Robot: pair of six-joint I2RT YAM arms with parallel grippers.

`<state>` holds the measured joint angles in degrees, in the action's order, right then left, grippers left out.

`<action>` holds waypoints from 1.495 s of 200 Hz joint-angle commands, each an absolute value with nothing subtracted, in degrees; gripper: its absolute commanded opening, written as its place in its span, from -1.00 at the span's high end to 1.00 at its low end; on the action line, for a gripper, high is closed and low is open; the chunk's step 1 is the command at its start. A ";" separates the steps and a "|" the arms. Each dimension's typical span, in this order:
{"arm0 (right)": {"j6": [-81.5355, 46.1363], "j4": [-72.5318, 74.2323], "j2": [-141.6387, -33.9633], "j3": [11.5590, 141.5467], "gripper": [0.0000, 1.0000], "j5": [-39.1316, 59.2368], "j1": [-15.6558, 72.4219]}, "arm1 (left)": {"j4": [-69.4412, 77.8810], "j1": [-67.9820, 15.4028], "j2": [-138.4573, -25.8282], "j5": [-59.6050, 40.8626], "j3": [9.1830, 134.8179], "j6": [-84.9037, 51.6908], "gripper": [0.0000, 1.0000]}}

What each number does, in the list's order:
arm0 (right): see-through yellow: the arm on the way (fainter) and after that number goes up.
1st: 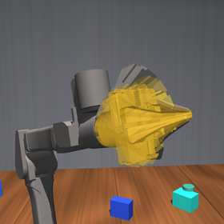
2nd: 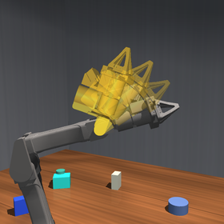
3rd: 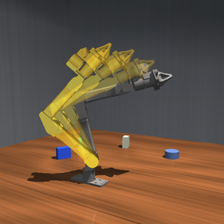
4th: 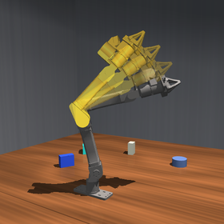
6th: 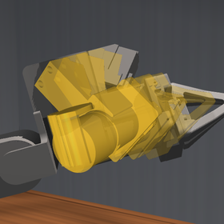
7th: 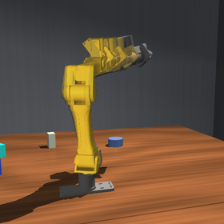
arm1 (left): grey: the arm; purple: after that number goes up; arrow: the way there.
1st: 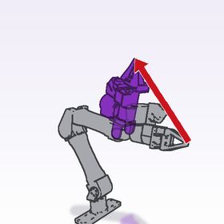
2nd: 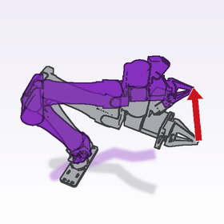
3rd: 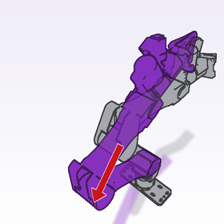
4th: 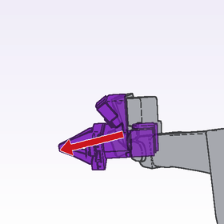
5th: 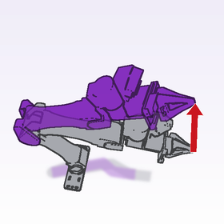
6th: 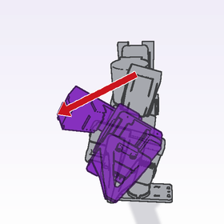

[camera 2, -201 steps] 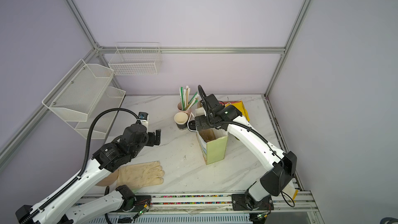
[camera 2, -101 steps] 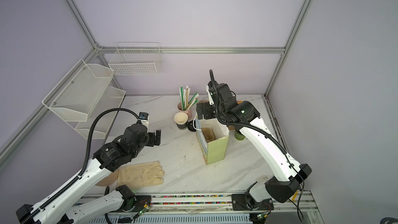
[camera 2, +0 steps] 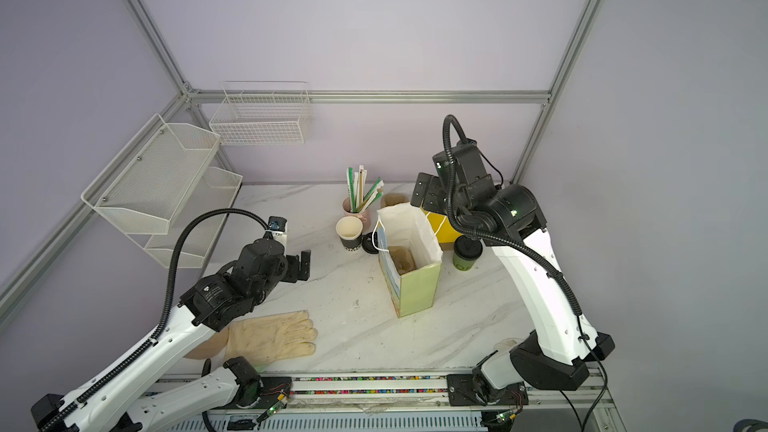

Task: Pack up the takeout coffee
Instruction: 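Raise the right gripper out of the bag and draw it back, then lower the open right gripper over the black lid of the green cup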

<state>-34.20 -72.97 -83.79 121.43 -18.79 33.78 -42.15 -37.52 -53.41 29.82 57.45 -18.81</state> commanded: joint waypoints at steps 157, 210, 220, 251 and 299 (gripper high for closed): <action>-32.60 -78.32 -86.13 110.48 -0.95 -6.35 7.04 | -41.87 -37.19 -53.53 29.47 56.51 -17.93 -0.99; -31.82 -77.02 -87.97 103.40 -0.95 -2.07 3.50 | -42.01 -37.18 -53.92 29.42 56.60 -18.06 -1.00; -31.86 -76.88 -88.38 102.19 -0.95 -2.03 3.03 | -42.09 -37.21 -53.88 29.43 56.60 -18.10 -1.00; -31.16 -73.57 -89.27 97.04 -0.94 2.94 2.16 | -42.10 -37.20 -54.01 29.44 56.60 -18.23 -1.00; -30.47 -70.87 -92.39 93.97 -0.93 3.37 1.44 | -42.36 -37.14 -54.56 29.36 56.71 -18.25 -1.00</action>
<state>-31.24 -72.36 -91.02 94.83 2.68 1.78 -42.54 -37.52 -54.50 29.58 57.45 -18.81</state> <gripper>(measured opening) 0.966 0.997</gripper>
